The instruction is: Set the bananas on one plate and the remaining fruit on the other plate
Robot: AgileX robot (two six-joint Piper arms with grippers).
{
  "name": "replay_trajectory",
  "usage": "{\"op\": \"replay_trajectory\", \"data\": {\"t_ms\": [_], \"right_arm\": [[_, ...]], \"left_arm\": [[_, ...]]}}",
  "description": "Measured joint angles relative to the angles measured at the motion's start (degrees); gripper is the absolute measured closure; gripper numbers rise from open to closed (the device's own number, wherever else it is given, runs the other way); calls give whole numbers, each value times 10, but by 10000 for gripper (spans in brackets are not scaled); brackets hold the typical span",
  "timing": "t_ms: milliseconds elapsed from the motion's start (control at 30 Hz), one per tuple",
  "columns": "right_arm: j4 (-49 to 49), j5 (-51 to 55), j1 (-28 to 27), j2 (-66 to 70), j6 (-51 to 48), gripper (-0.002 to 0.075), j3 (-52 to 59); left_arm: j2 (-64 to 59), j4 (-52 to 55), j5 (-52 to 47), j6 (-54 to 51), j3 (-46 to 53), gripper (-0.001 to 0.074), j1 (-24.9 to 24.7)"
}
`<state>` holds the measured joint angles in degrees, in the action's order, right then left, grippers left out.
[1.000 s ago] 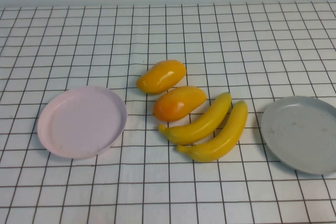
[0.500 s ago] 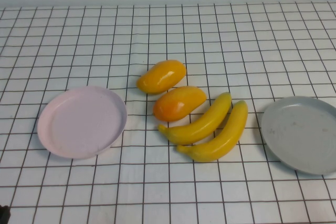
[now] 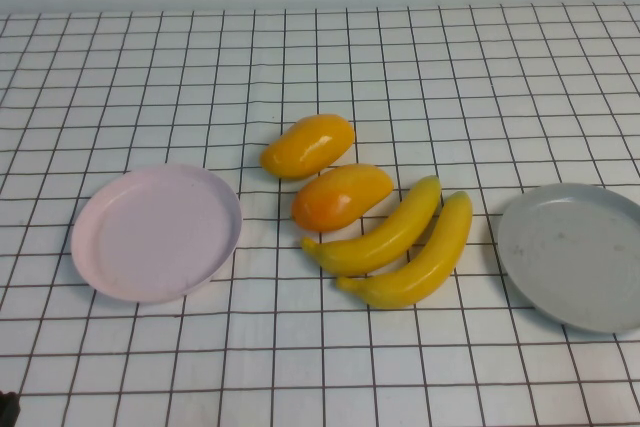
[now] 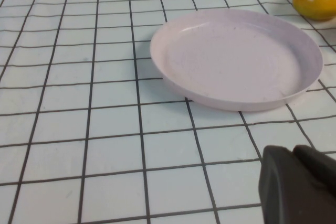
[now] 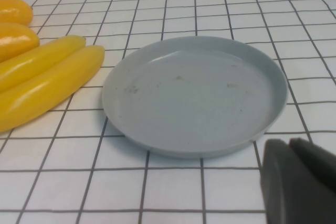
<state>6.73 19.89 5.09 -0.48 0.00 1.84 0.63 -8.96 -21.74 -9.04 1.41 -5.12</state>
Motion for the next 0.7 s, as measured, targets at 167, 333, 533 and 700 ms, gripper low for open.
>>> {"op": "replay_trajectory", "data": {"t_ms": [167,333,533,700], "right_arm": [[0,0,0,0,0,742,0],[0,0,0,0,0,742,0],[0,0,0,0,0,742,0],[0,0,0,0,0,742,0]], "left_arm": [[0,-9,6,3,0,737,0],[0,-257,75,110,0,737,0],[0,-490,201,168,0,737,-2],[0,-514,285,168,0,737,-3]]}}
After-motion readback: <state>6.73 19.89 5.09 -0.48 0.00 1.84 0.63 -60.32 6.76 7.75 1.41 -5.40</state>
